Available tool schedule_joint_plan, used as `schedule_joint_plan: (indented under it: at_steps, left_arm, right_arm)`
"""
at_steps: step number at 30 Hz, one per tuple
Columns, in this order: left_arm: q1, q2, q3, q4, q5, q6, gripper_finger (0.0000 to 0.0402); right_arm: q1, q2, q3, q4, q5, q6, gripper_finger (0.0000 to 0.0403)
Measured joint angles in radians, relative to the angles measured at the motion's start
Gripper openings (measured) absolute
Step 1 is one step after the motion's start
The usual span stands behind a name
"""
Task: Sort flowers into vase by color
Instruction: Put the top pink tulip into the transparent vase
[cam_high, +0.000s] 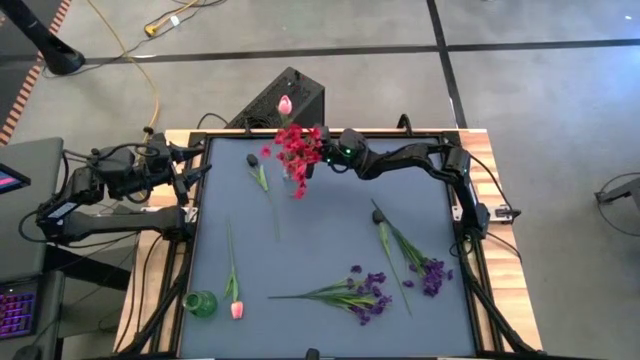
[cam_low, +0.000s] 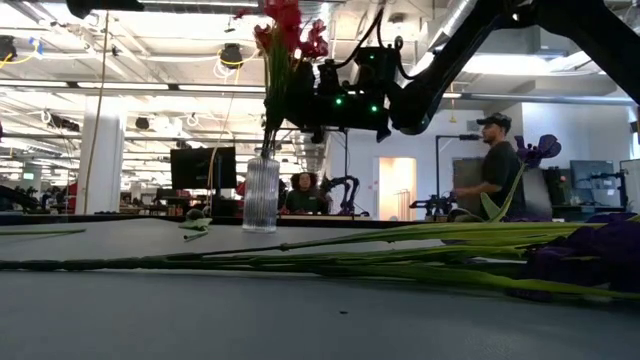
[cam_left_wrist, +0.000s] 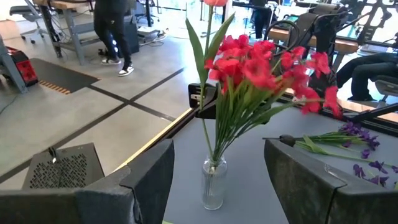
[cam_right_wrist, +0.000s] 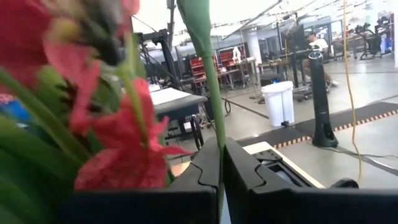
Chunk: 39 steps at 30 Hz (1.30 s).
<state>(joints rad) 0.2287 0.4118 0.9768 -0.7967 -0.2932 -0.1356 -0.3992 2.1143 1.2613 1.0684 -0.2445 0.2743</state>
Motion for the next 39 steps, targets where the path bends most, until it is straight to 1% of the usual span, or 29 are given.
schedule_joint_plan:
  at_steps: [7,23,32,39]
  left_arm:
    - [0.000,0.000,0.000,0.000,0.000,0.002,0.0237]
    - [0.000,0.000,0.000,-0.010,0.000,0.003,0.0237]
    - [0.000,0.000,0.000,-0.025,-0.001,0.012,0.0237]
    - [0.000,0.000,0.000,-0.032,-0.001,0.019,0.0237]
  right_arm:
    - [-0.013,0.000,0.000,0.093,-0.041,0.085,0.0031]
    - [-0.097,-0.001,0.000,0.276,-0.074,0.249,0.0031]
    - [-0.120,-0.029,0.000,0.296,-0.114,0.253,0.0031]
    - [-0.127,-0.116,0.000,0.272,-0.158,0.248,0.0031]
